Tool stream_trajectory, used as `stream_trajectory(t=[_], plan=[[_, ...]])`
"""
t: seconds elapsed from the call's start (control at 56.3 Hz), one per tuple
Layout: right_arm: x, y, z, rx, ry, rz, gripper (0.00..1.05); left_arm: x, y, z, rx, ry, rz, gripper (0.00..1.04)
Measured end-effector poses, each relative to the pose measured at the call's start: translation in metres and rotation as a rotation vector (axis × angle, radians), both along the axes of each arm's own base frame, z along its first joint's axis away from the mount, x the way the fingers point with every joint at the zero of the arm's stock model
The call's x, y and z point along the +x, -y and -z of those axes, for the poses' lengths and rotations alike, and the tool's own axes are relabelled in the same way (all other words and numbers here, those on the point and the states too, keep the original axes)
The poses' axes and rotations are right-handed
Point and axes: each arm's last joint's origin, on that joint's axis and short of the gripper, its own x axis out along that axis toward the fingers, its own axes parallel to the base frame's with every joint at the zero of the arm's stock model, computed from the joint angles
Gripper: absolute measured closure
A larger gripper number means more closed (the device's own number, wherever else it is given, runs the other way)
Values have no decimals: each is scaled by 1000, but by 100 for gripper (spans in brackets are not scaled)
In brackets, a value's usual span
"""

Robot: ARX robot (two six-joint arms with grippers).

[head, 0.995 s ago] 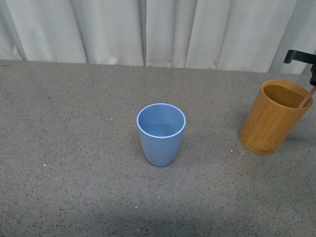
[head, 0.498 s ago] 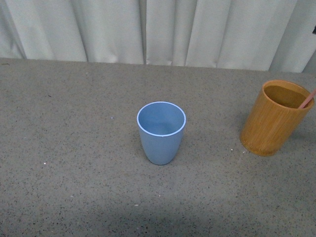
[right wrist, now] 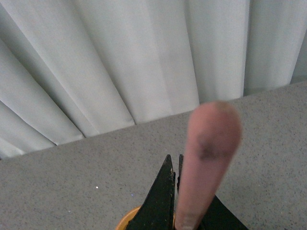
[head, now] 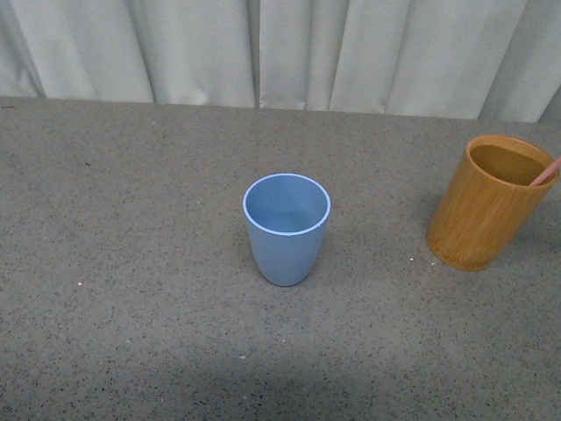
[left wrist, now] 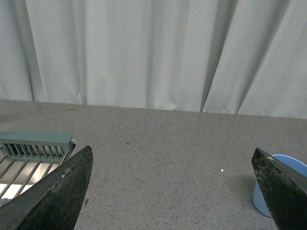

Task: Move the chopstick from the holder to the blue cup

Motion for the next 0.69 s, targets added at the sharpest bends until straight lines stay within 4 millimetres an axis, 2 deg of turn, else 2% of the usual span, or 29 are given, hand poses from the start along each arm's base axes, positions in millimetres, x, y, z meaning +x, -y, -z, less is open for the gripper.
stream_trajectory(t=[0.231,0.391,0.515,0.693], plan=[[-11,-4,-26,13,85,-11,103,0,0,0,0,0,0,7],[-19,-18,-39,31,119,-39,103,0,0,0,0,0,0,7],[-26,-48,-46,72,138,-94,103,0,0,0,0,0,0,7],[-32,-88,-40,105,128,-179,103,0,0,0,0,0,0,7]])
